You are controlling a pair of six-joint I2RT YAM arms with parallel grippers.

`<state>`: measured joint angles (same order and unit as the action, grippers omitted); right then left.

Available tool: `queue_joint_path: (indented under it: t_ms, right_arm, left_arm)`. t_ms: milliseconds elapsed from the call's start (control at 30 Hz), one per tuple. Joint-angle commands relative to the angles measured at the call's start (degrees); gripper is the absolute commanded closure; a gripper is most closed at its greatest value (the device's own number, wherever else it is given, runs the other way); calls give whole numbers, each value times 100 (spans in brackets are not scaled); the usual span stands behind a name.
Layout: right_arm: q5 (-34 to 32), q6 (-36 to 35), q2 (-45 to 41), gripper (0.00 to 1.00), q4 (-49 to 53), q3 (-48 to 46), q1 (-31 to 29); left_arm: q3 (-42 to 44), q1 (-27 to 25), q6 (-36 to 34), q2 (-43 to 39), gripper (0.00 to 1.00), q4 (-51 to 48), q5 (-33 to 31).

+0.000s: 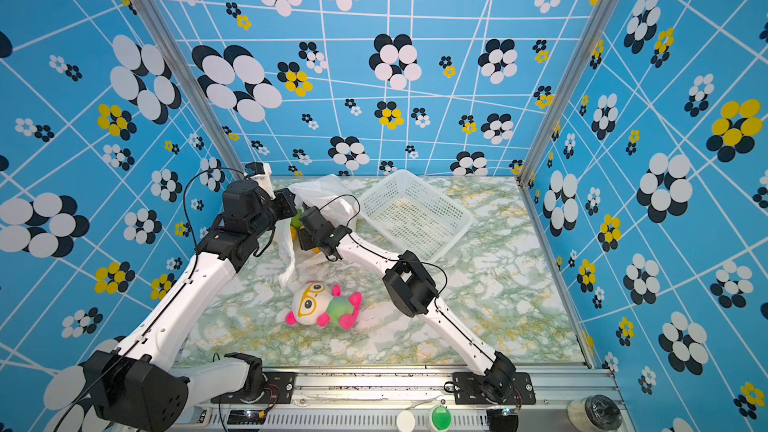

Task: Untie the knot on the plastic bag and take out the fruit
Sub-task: 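Close the right gripper on the red-blushed yellow mango inside the bag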

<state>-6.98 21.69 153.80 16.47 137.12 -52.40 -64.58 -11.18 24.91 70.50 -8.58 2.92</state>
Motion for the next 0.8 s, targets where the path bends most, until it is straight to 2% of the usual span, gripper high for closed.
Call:
queue_joint_path:
  t_ms: [0,233,333,500,633,767]
  right_arm:
    - [-100,18,112,32,807,-318,46]
    - [-88,78,481,16,1113,351,47]
    - [-75,108,657,15,1259,634,55]
    - [18,82,624,34,1226,625,64]
    - [172,-28,377,43,980,319,64]
    - [304,-193,-205,48,462,-468,53]
  left_arm:
    - [21,107,66,11,100,291,225]
    - [114,192,128,-98,100,366,360]
    - [112,200,137,-89,100,374,397]
    - [103,230,173,-35,100,359,406]
    - [112,294,243,51,100,344,362]
    - [122,404,340,169,100,315,262]
